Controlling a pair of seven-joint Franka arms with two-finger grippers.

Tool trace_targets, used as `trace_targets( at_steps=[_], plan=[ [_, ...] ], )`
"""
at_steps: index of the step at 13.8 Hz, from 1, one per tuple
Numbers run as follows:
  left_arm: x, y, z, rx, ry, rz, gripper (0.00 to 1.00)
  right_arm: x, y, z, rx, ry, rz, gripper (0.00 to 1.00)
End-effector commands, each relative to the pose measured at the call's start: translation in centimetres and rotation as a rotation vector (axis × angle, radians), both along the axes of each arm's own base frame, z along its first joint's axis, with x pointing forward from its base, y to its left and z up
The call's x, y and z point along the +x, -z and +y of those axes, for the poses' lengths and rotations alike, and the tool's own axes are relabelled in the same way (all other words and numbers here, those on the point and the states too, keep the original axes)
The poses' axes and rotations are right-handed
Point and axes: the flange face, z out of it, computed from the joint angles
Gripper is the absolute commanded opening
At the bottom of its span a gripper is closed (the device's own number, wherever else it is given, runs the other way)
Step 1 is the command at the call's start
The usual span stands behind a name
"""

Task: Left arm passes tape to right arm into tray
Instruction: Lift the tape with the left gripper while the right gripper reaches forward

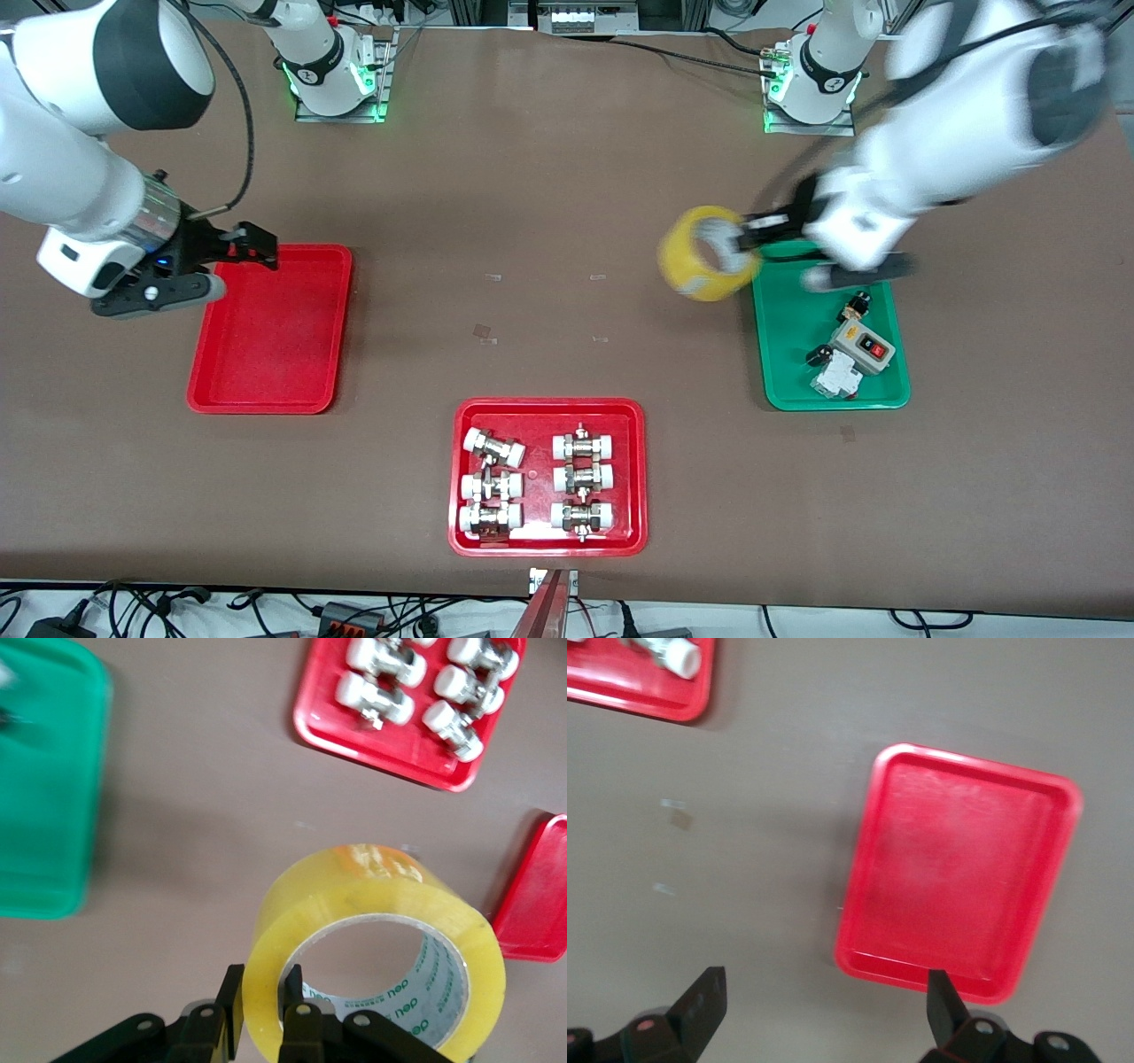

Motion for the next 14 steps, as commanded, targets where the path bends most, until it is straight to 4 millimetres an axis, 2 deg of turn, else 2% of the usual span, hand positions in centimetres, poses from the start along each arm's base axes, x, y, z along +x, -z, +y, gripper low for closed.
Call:
trace_targets(
  at_steps=[1, 2, 3, 4, 7, 8, 11, 12, 14],
  plan=[
    [1.5, 2.8, -5.7, -0.058, -0.024, 0.035, 0.0, 0.7, 0.3, 0.0, 0.134, 0.044, 0.038, 1.0],
    [2.4, 4.7, -6.4, -0.077, -0.049, 0.038, 0.0, 0.7, 0.6, 0.4, 0.157, 0.048, 0.047, 1.0],
    [2.2, 5.8, -8.5, -0.128, -0.058, 0.049, 0.0, 0.6, 0.5, 1.0, 0.169, 0.045, 0.045, 1.0],
    [2.3, 6.3, -9.6, -0.179, -0.087, 0.038, 0.0, 0.7, 0.6, 1.5, 0.215, 0.056, 0.052, 1.0],
    [2.8, 9.5, -12.3, -0.227, -0.124, 0.012, 0.0, 2.0, 4.5, 2.6, 0.383, 0.122, 0.144, 1.0],
    [2.9, 10.4, -13.3, -0.242, -0.141, -0.012, 0.0, 2.1, 5.1, 3.0, 0.421, 0.134, 0.159, 1.0],
    [1.7, 11.0, -16.6, -0.266, -0.237, -0.018, 0.0, 2.4, 5.4, 5.1, 0.529, 0.16, 0.17, 1.0],
    [1.2, 12.3, -17.7, -0.257, -0.246, 0.012, 0.0, 2.6, 5.4, 5.9, 0.561, 0.167, 0.163, 1.0],
    [0.3, 12.3, -19.9, -0.265, -0.265, 0.039, 0.0, 2.8, 6.5, 7.8, 0.581, 0.142, 0.153, 1.0]
  ],
)
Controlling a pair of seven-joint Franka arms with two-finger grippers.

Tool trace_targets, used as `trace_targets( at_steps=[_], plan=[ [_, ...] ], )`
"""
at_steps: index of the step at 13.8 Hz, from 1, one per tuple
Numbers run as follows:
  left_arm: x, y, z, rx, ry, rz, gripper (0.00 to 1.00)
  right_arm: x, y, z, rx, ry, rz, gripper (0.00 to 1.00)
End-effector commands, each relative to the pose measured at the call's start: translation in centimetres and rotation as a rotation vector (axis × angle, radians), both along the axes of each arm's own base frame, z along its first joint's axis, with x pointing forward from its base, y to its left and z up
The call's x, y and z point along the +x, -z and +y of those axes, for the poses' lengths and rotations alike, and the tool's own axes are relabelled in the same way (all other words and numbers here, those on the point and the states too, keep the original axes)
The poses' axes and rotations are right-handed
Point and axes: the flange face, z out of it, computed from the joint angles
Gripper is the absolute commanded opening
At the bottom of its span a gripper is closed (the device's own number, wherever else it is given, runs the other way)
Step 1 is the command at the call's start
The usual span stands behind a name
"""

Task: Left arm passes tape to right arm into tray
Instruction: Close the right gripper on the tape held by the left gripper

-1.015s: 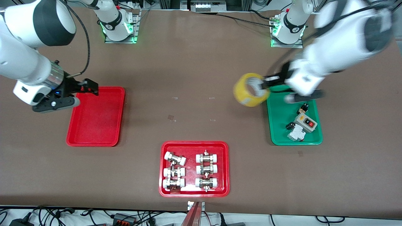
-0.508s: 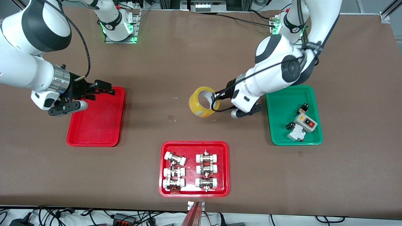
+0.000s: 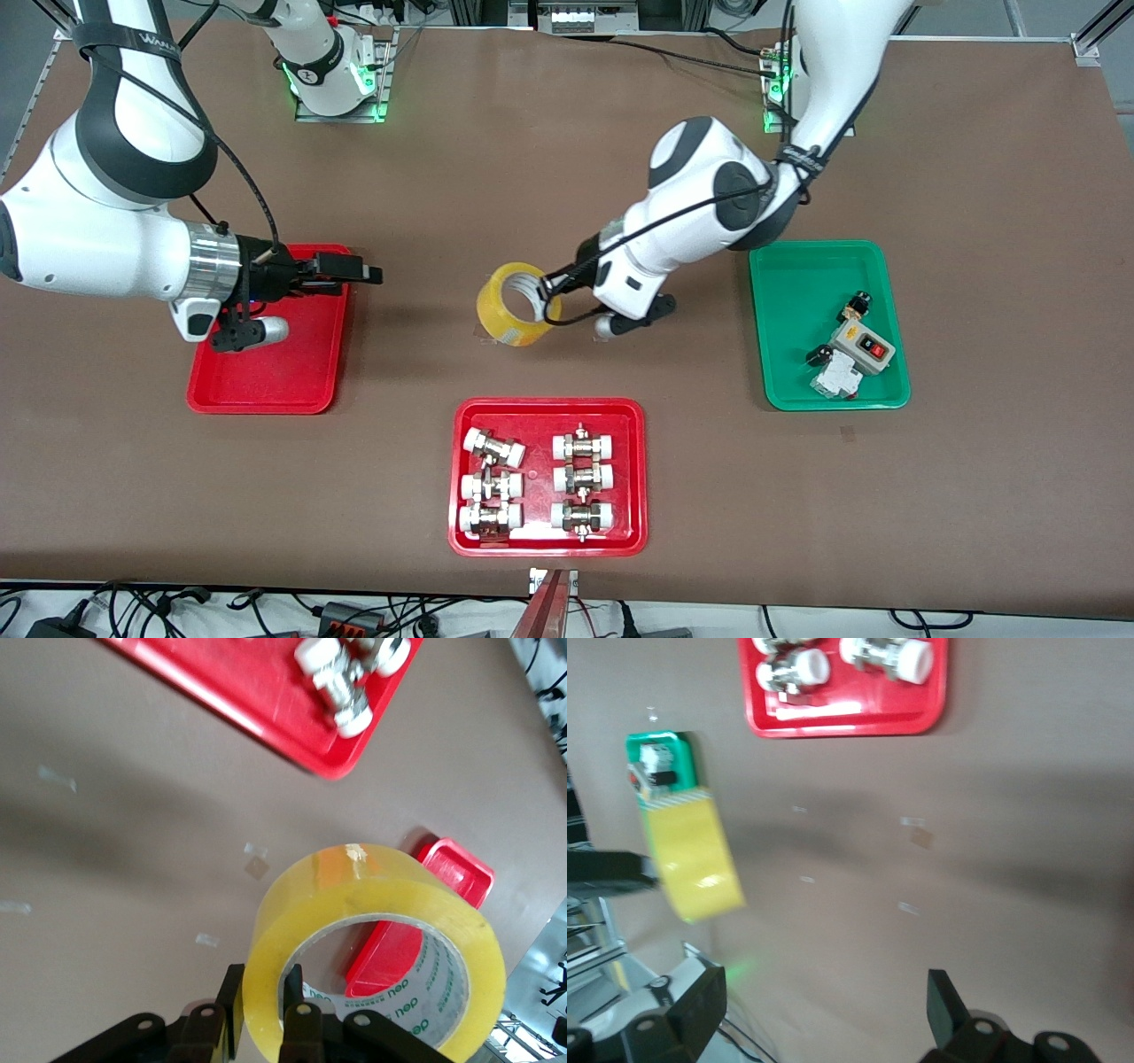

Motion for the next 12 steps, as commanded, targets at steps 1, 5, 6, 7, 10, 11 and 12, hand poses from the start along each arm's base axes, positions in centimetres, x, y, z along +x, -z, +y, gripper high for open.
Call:
trace_targets(
  at_steps=[1, 5, 6, 7, 10, 11, 12],
  plan=[
    [0.5, -0.6, -2.5, -0.041, -0.083, 0.059, 0.0, 0.7, 0.7, 2.6, 0.054, -0.034, -0.044, 1.0],
    [0.2, -0.4, -4.3, -0.051, -0.145, 0.12, 0.0, 1.6, 3.9, 3.7, 0.182, -0.078, -0.068, 1.0],
    [-0.1, -0.4, -4.7, -0.052, -0.162, 0.133, 0.0, 2.0, 4.5, 3.9, 0.235, -0.076, -0.072, 1.0],
    [-0.3, -0.5, -5.2, -0.066, -0.197, 0.128, 0.0, 2.2, 5.5, 4.2, 0.271, -0.075, -0.07, 1.0],
    [-0.5, 0.4, -5.9, -0.077, -0.219, 0.127, 0.0, 2.3, 6.7, 4.5, 0.288, -0.111, -0.09, 1.0],
    [-0.5, 0.4, -5.9, -0.077, -0.219, 0.127, 0.0, 2.3, 7.1, 4.7, 0.292, -0.12, -0.089, 1.0],
    [-0.3, 0.5, -5.9, -0.077, -0.222, 0.125, 0.0, 2.3, 7.3, 4.7, 0.293, -0.122, -0.085, 1.0]
  ],
)
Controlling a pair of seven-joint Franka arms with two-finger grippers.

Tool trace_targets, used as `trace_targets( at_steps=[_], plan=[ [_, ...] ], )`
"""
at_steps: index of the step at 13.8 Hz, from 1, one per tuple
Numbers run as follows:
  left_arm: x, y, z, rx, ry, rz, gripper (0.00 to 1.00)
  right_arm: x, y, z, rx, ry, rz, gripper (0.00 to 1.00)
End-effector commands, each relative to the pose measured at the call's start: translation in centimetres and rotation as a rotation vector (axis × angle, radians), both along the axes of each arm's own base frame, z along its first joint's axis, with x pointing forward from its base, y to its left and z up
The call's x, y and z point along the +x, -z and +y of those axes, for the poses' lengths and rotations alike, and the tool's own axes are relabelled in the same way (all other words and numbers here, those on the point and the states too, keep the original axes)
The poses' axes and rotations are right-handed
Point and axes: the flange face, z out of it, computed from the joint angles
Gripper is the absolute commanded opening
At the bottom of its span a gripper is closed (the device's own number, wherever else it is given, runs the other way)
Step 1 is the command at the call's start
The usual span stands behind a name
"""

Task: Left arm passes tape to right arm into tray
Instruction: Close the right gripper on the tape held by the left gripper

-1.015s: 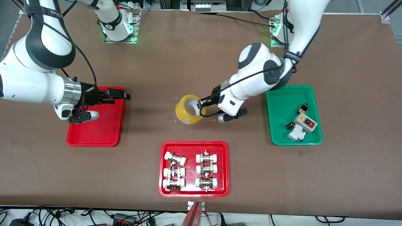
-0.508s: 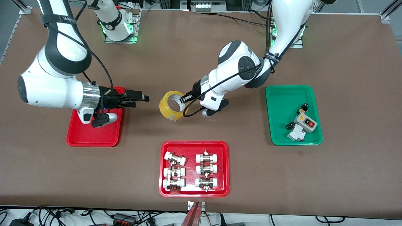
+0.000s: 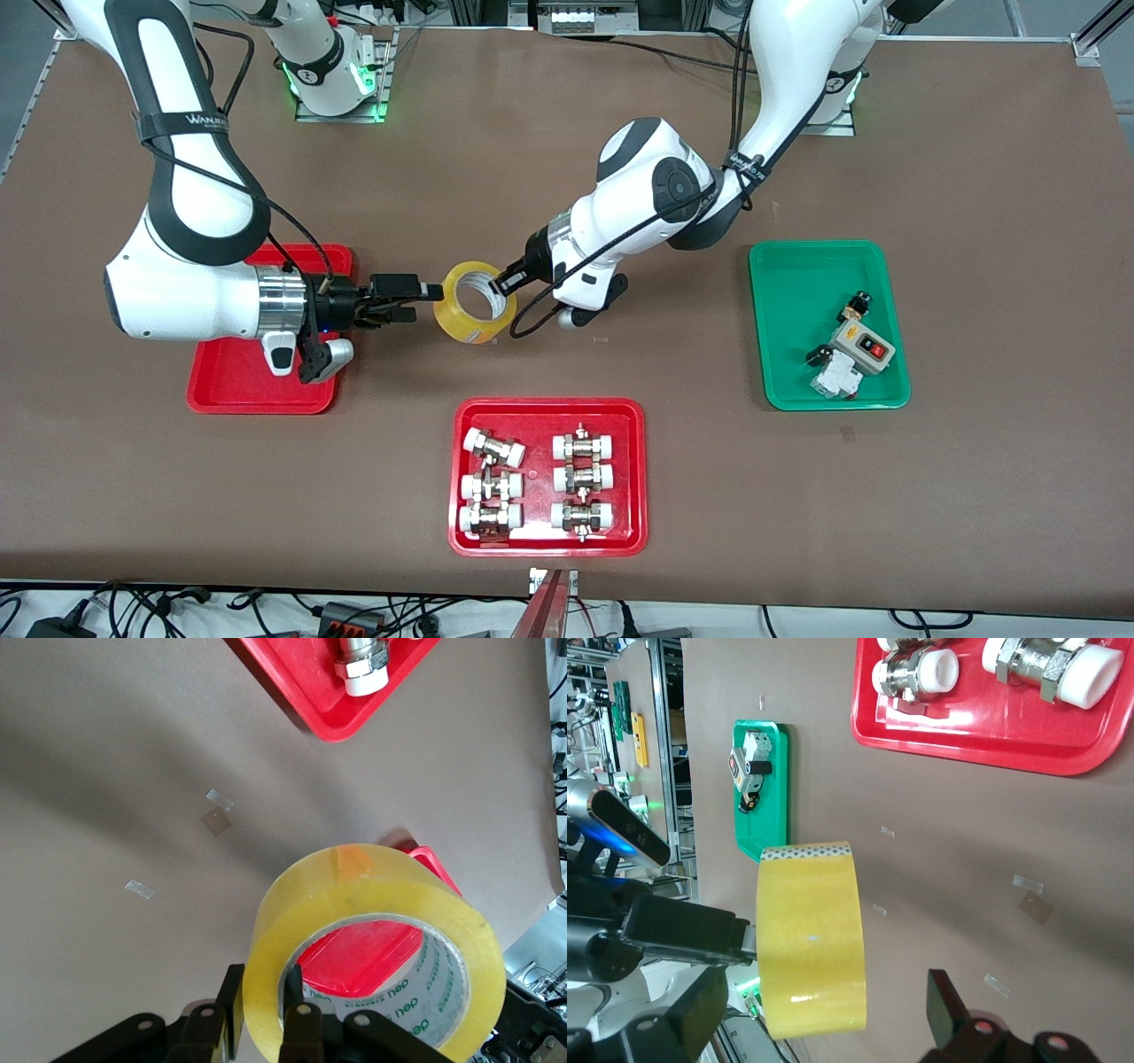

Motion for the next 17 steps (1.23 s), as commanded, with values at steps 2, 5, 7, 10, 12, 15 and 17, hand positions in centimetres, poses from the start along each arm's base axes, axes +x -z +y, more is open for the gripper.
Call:
trace_targets(
  at_steps=[2, 5, 7, 10, 12, 15, 17],
  plan=[
    [0.7, -0.9, -1.1, -0.036, -0.025, -0.016, 0.0, 0.5, 0.0, 0.5, 0.03, -0.014, -0.016, 1.0],
    [0.8, -0.7, -1.2, -0.035, -0.027, -0.014, 0.0, 0.5, 0.7, 1.2, 0.048, -0.01, -0.002, 1.0],
    [0.8, -0.4, -1.2, -0.033, -0.042, -0.001, 0.0, 0.5, 1.3, 1.6, 0.074, -0.001, 0.016, 1.0],
    [0.7, -0.3, -1.5, -0.032, -0.047, 0.002, 0.0, 0.4, 1.4, 1.5, 0.074, -0.002, 0.02, 1.0],
    [0.7, -0.3, -1.5, -0.03, -0.048, -0.001, 0.0, 0.4, 1.4, 1.5, 0.076, -0.007, 0.018, 1.0],
    [0.8, -0.3, -1.4, -0.03, -0.051, -0.004, 0.0, 0.3, 1.4, 1.7, 0.079, -0.016, 0.021, 0.74],
    [1.2, -0.7, -1.5, -0.044, -0.065, -0.008, 0.0, 0.2, 1.4, 1.9, 0.081, -0.019, 0.023, 0.48]
  ],
)
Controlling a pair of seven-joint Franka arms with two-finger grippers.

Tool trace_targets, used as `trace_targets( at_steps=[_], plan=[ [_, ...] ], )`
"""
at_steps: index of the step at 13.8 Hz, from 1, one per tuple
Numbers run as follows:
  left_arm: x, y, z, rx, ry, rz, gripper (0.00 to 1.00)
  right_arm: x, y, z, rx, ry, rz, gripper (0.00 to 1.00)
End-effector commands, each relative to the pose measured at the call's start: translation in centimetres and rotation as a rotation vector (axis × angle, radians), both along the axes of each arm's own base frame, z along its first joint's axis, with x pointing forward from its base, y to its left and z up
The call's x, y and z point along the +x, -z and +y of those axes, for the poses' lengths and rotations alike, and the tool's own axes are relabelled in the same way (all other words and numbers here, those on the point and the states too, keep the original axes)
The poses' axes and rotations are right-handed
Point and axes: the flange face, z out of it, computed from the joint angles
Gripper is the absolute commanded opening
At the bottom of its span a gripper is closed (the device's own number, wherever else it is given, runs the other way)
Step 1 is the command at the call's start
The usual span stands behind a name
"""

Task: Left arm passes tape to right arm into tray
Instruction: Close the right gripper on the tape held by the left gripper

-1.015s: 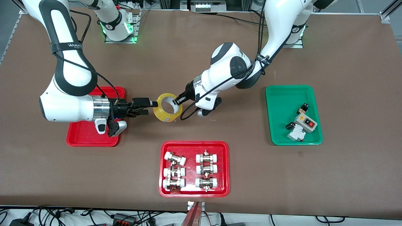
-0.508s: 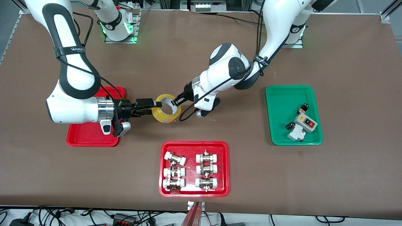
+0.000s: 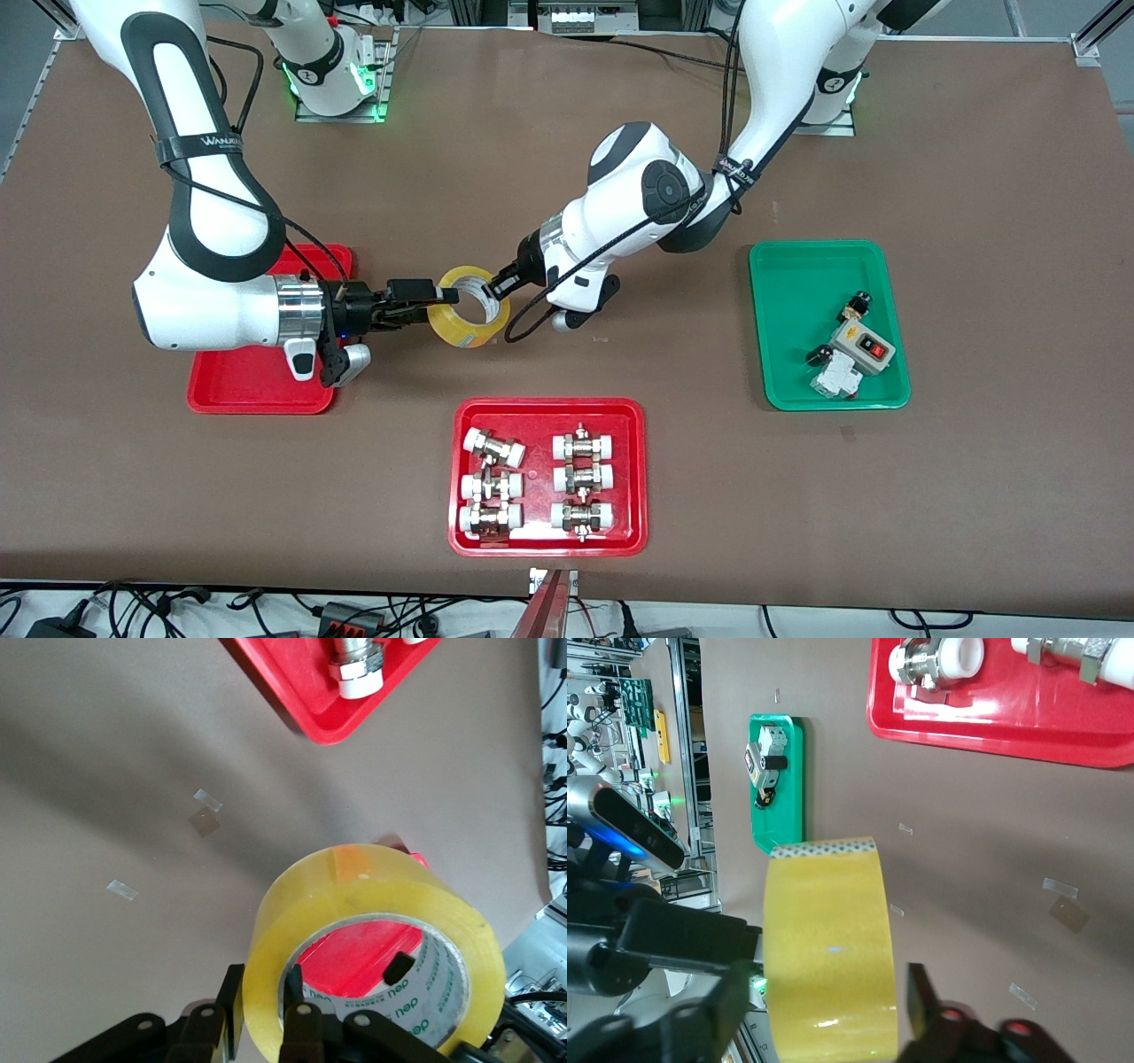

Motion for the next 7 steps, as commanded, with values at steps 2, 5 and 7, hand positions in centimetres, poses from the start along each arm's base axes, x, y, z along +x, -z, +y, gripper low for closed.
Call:
trace_targets(
  at_steps=[2, 5, 7],
  plan=[
    [0.69, -0.8, -0.81, -0.032, -0.027, -0.003, 0.0, 0.21, -0.25, 0.37, 0.033, -0.022, -0.003, 0.31],
    [0.82, -0.76, -0.66, -0.03, -0.029, -0.002, 0.09, 0.28, -0.25, 0.16, 0.034, -0.019, -0.004, 0.22],
    [1.08, -0.94, -0.25, -0.026, -0.031, 0.0, 0.43, 0.28, -0.25, 0.16, 0.034, -0.018, -0.003, 0.22]
  ],
)
